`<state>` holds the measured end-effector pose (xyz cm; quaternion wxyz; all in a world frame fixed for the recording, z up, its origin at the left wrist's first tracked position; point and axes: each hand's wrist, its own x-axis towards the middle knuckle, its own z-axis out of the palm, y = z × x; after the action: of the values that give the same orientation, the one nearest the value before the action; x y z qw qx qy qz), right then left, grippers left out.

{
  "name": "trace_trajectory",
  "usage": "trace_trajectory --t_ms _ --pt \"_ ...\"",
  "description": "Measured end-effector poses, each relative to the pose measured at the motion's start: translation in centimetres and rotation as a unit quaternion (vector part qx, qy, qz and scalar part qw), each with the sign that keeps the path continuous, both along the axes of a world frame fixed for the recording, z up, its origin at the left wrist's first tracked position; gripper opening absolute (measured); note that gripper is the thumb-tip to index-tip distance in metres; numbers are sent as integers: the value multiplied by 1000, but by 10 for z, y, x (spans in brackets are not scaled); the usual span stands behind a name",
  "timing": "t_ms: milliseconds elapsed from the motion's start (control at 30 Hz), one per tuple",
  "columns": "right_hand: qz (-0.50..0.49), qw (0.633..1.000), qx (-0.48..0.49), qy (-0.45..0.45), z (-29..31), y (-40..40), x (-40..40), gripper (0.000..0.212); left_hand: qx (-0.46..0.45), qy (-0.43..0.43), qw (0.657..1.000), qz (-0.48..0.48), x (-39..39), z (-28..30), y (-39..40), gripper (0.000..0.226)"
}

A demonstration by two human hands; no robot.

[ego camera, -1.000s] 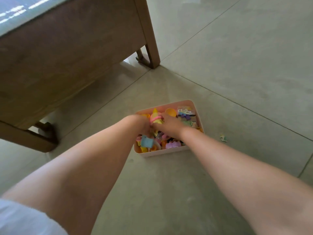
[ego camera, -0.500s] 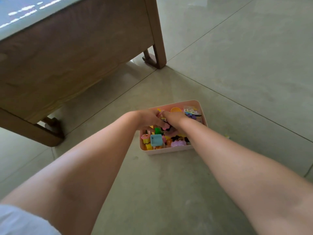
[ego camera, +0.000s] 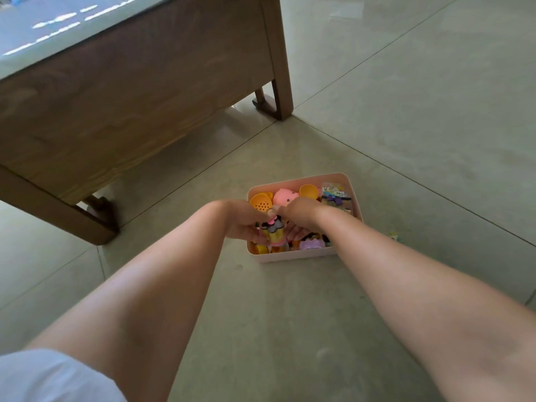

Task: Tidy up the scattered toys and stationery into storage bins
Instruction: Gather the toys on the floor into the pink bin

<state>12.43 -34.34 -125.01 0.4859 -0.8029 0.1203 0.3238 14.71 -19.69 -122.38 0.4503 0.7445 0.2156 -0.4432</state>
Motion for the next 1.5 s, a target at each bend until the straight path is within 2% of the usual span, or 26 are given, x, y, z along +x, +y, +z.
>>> trace_trajectory --t_ms 100,200,267,400,467,567,667,767,834,901,967,1034,1201,1334,1501 --pt "20 1000 -7 11 -5 1 -1 41 57 -5 998 -22 0 0 0 40" --pt "16 999 -43 -14 -12 -2 0 26 68 -42 996 -33 0 -10 -3 49" --pt "19 997 -63 -31 -15 -6 -1 26 68 -77 992 -71 -2 -12 -12 44" --pt "47 990 -115 -64 -12 -11 -3 33 142 -151 966 -156 0 -11 -25 39" --pt "62 986 -147 -37 -8 -12 0 33 147 -126 965 -175 3 -12 -25 44" --pt "86 975 -197 -55 -4 -16 3 42 140 -70 973 -170 1 -11 -30 54" --pt "85 977 -194 -40 -10 -21 3 35 172 -57 966 -186 5 -13 -41 65" --pt "49 983 -162 -70 -13 -27 1 33 260 -70 928 -258 13 -3 -54 67" --pt "19 975 -189 -114 -9 -32 0 30 341 -168 862 -334 21 11 -65 52" --pt "-19 971 -190 -144 -4 -42 0 29 374 -272 805 -372 29 19 -83 40" --pt "-64 969 -176 -160 0 -57 -2 31 377 -322 771 -400 37 18 -104 35" --pt "-109 966 -157 -173 1 -77 -7 30 365 -352 754 -417 39 11 -131 30" --pt "-203 949 -173 -167 -15 -134 -25 26 295 -407 745 -438 19 -8 -207 26" --pt "-268 935 -190 -136 -37 -178 -57 30 241 -447 721 -472 -10 -41 -251 30" --pt "-362 889 -260 -108 -55 -231 -106 28 161 -443 691 -548 -54 -63 -321 30"
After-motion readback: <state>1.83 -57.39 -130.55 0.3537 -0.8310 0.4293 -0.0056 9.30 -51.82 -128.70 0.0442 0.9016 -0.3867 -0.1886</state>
